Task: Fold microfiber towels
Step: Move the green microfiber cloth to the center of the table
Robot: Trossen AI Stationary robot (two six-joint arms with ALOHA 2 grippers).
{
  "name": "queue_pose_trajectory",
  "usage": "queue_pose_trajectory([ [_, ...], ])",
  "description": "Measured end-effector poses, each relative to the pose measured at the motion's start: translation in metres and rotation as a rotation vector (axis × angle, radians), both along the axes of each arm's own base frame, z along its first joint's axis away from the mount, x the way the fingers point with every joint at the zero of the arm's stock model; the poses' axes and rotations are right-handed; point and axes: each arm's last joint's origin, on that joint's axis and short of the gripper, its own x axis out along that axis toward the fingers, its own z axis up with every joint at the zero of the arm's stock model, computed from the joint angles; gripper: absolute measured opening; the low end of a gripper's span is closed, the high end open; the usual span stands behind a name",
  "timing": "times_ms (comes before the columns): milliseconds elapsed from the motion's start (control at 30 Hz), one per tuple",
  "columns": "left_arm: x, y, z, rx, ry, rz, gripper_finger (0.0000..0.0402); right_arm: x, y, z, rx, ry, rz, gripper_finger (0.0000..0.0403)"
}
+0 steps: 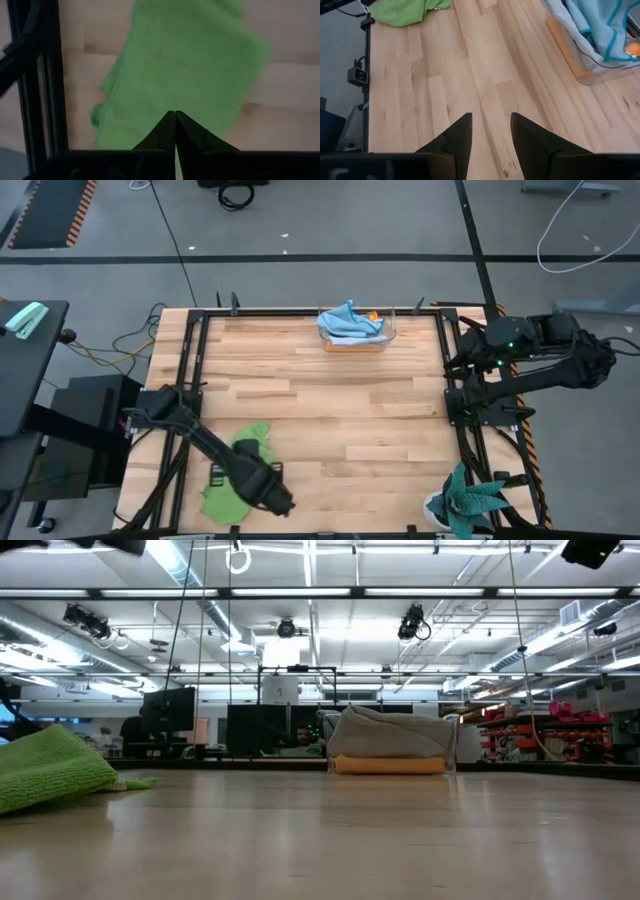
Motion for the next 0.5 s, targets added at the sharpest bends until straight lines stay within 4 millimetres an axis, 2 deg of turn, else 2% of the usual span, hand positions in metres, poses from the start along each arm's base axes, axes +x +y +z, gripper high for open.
queue_pose_trajectory([
  [133, -0.01, -0.001, -0.02, -0.007, -0.016, 0.001, 0.0006, -0.002, 0.0, 0.0, 0.013, -0.003, -0.014, 0.0142],
  [233, -0.012, -0.003, -0.037, -0.07, -0.103, 0.011, 0.0006, -0.004, 0.0, 0.0, 0.02, -0.004, -0.023, 0.0142],
  [367, -0.01, -0.004, -0.07, -0.164, -0.221, 0.021, 0.0021, -0.007, 0.0, 0.0, 0.04, -0.014, -0.045, 0.0142],
  [500, -0.011, 0.0, -0.088, -0.19, -0.272, 0.033, 0.0027, -0.008, 0.0, 0.0, 0.053, -0.016, -0.059, 0.0142],
])
